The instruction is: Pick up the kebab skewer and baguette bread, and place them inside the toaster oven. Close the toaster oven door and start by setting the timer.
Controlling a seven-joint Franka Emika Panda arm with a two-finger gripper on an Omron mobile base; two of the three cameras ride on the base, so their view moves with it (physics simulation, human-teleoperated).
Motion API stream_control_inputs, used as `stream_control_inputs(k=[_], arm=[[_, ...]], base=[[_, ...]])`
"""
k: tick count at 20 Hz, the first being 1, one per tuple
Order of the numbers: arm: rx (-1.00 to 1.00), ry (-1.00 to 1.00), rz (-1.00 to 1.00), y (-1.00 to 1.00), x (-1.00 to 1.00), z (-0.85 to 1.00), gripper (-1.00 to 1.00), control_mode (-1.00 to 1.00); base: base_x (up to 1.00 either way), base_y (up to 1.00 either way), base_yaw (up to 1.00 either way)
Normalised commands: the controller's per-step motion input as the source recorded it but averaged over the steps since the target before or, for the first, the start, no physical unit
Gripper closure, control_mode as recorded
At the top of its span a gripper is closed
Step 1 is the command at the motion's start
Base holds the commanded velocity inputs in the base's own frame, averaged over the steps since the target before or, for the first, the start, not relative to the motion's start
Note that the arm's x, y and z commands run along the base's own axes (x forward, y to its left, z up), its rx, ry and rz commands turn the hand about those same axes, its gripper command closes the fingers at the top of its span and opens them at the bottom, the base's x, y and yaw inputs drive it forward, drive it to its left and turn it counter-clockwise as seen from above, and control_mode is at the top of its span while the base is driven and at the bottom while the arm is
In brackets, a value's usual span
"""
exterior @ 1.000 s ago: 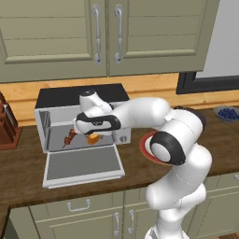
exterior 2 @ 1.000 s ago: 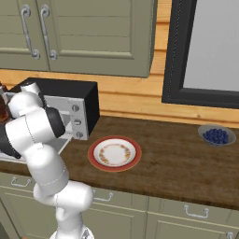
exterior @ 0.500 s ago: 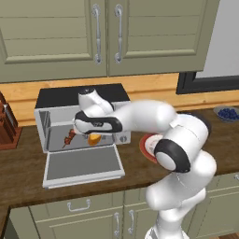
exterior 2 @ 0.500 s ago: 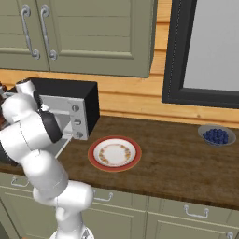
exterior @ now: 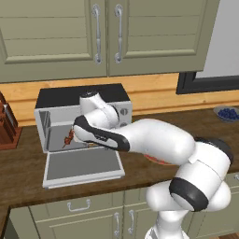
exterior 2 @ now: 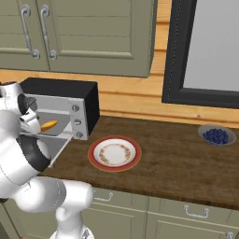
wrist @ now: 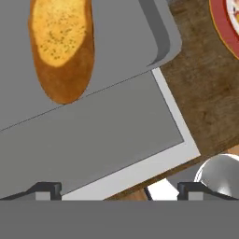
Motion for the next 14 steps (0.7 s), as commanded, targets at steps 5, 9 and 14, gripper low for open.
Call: stream_control_inputs(k=[5, 9, 14], arm=[[0.01, 0.16, -0.33, -0.04, -0.2, -0.39, -1.0, -1.0], [0.0, 0.09, -0.15, 0.07, 0.14, -0.47, -1.0, -1.0], [-0.01, 0.0, 0.0, 0.19, 0.24, -0.3, -1.0, -1.0]], base=[[0.0, 0.0, 0.0], [0.0, 0.0, 0.0], [0.0, 0.0, 0.0]])
